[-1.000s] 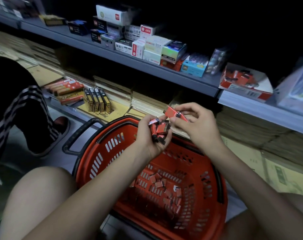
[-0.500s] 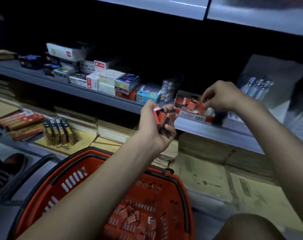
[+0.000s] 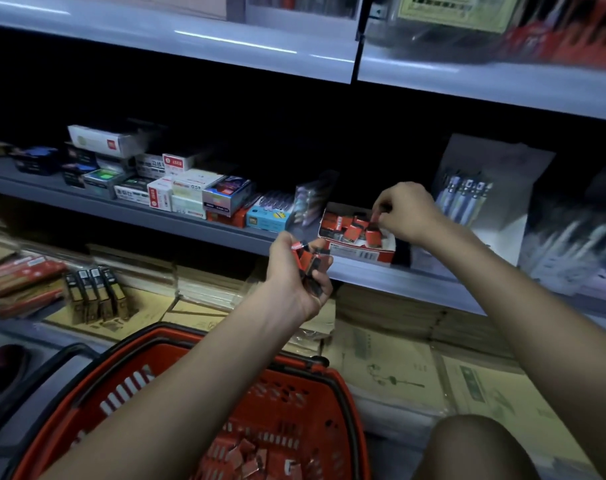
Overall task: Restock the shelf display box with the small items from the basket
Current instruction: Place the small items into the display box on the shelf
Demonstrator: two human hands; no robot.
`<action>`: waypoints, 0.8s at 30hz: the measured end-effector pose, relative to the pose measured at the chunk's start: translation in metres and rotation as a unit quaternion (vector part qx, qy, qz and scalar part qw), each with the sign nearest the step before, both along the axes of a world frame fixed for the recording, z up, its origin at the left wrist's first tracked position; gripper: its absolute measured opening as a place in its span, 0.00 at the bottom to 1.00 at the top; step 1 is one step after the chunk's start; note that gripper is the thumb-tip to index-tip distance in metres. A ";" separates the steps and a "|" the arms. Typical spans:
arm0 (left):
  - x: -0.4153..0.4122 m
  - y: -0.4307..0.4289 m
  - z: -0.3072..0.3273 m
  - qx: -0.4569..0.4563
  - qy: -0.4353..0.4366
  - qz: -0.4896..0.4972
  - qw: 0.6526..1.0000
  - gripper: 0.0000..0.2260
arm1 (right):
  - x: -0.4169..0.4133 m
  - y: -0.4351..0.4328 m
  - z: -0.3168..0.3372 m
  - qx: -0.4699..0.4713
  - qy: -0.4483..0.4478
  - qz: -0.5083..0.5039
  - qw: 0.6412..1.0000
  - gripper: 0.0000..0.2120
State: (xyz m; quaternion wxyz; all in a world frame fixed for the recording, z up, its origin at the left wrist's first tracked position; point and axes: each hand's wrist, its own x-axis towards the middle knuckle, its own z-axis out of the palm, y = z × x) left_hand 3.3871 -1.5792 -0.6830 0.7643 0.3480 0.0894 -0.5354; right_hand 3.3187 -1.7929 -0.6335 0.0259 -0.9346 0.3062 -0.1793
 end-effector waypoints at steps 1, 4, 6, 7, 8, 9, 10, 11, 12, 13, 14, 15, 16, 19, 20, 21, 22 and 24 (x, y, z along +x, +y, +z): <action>-0.001 0.000 0.001 0.002 -0.001 -0.001 1.000 0.22 | -0.006 0.003 0.002 -0.006 -0.017 0.010 1.000 0.08; -0.002 -0.001 0.004 0.010 -0.005 0.007 1.000 0.22 | -0.014 0.017 0.001 -0.054 -0.044 0.038 0.997 0.08; -0.004 -0.002 0.006 0.013 -0.014 0.008 1.000 0.20 | -0.016 0.025 -0.005 -0.057 0.029 0.031 0.997 0.05; -0.005 -0.002 0.007 0.012 -0.020 0.007 1.000 0.20 | -0.018 0.029 -0.006 -0.038 0.060 0.023 0.997 0.07; -0.006 -0.001 0.008 0.011 -0.026 0.005 1.000 0.20 | -0.019 0.032 -0.005 -0.014 0.074 0.019 0.997 0.11; -0.007 0.000 0.009 0.009 -0.028 0.003 1.000 0.20 | -0.021 0.035 -0.001 -0.001 0.074 0.017 0.997 0.15; -0.008 0.000 0.009 0.007 -0.029 0.001 1.000 0.19 | -0.023 0.037 0.004 -0.003 0.060 0.023 0.998 0.17; -0.008 0.001 0.009 0.004 -0.031 0.000 1.000 0.19 | -0.026 0.042 0.009 -0.003 0.029 0.034 0.999 0.17; -0.009 0.001 0.009 0.003 -0.036 0.000 0.999 0.19 | -0.029 0.047 0.015 0.010 -0.017 0.053 0.998 0.17; -0.009 0.001 0.009 0.002 -0.043 0.001 0.999 0.19 | -0.030 0.055 0.019 0.041 -0.064 0.070 0.995 0.17; -0.009 0.000 0.010 0.002 -0.051 0.002 0.999 0.20 | -0.030 0.064 0.023 0.093 -0.107 0.092 0.986 0.15; -0.008 -0.001 0.011 -0.001 -0.058 0.003 0.998 0.19 | -0.029 0.073 0.025 0.155 -0.122 0.111 0.974 0.11; -0.008 -0.002 0.012 -0.004 -0.064 0.003 0.998 0.19 | -0.028 0.082 0.025 0.197 -0.105 0.134 0.966 0.06; -0.009 -0.007 0.017 -0.015 -0.070 -0.009 0.997 0.18 | -0.026 0.094 0.015 0.168 -0.035 0.176 0.969 0.12; -0.009 -0.009 0.018 -0.012 -0.077 -0.016 0.997 0.18 | -0.026 0.096 0.012 0.171 -0.044 0.170 0.969 0.11; -0.009 -0.009 0.018 -0.009 -0.086 -0.023 0.996 0.18 | -0.027 0.096 0.011 0.184 -0.058 0.164 0.967 0.09; -0.009 -0.010 0.017 -0.006 -0.094 -0.026 0.995 0.18 | -0.028 0.094 0.009 0.208 -0.072 0.159 0.962 0.08; -0.006 -0.008 0.015 -0.002 -0.111 -0.025 0.994 0.18 | -0.030 0.086 0.009 0.244 -0.108 0.141 0.954 0.07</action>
